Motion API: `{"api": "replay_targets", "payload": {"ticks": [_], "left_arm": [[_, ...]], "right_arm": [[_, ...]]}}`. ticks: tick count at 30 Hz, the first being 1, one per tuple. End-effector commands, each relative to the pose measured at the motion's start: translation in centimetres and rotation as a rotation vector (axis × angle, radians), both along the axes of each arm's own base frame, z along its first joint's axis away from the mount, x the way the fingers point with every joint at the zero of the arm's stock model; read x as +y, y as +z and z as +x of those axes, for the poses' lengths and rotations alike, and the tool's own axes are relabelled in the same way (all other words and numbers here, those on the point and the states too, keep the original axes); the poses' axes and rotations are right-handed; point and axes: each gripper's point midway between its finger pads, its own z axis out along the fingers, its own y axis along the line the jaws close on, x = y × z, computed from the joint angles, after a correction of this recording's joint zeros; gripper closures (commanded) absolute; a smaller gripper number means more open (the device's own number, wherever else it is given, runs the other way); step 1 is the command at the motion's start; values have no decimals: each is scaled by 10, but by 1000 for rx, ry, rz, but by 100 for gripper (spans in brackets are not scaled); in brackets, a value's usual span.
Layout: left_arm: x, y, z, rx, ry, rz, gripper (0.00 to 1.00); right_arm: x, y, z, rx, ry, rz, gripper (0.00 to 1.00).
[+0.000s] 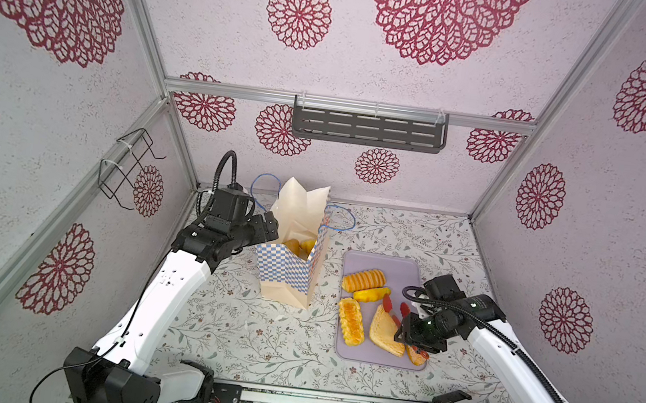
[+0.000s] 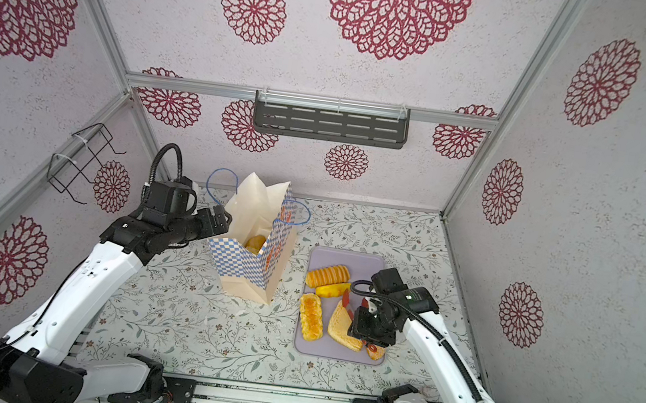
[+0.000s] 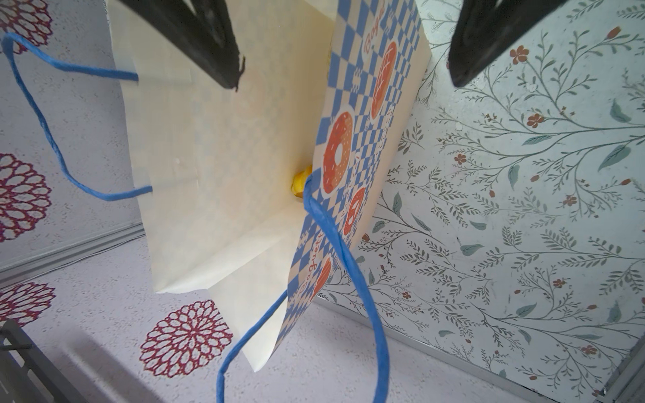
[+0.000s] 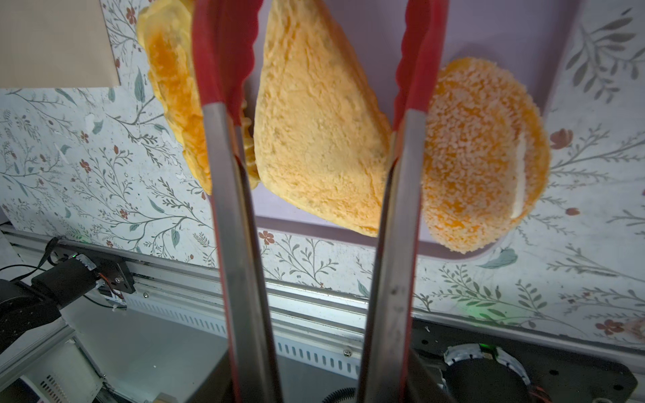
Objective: Place the fake bread into the paper bag
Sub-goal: 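Lower the open tongs around the flat triangular bread with the right gripper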
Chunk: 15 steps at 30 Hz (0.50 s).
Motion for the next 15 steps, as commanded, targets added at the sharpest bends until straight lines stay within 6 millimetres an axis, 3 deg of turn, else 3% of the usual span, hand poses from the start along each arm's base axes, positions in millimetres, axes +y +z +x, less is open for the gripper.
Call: {"api": "replay_targets", "payload": {"ticks": [1,15], "left_arm": [[1,5,1,-29,-6,-15,3],[3,-1,-3,-28,-5,-47,3]], "right_arm": [[8,7,3,-18,53,12,49],[14,-3,12,24,144,-85,49]]}}
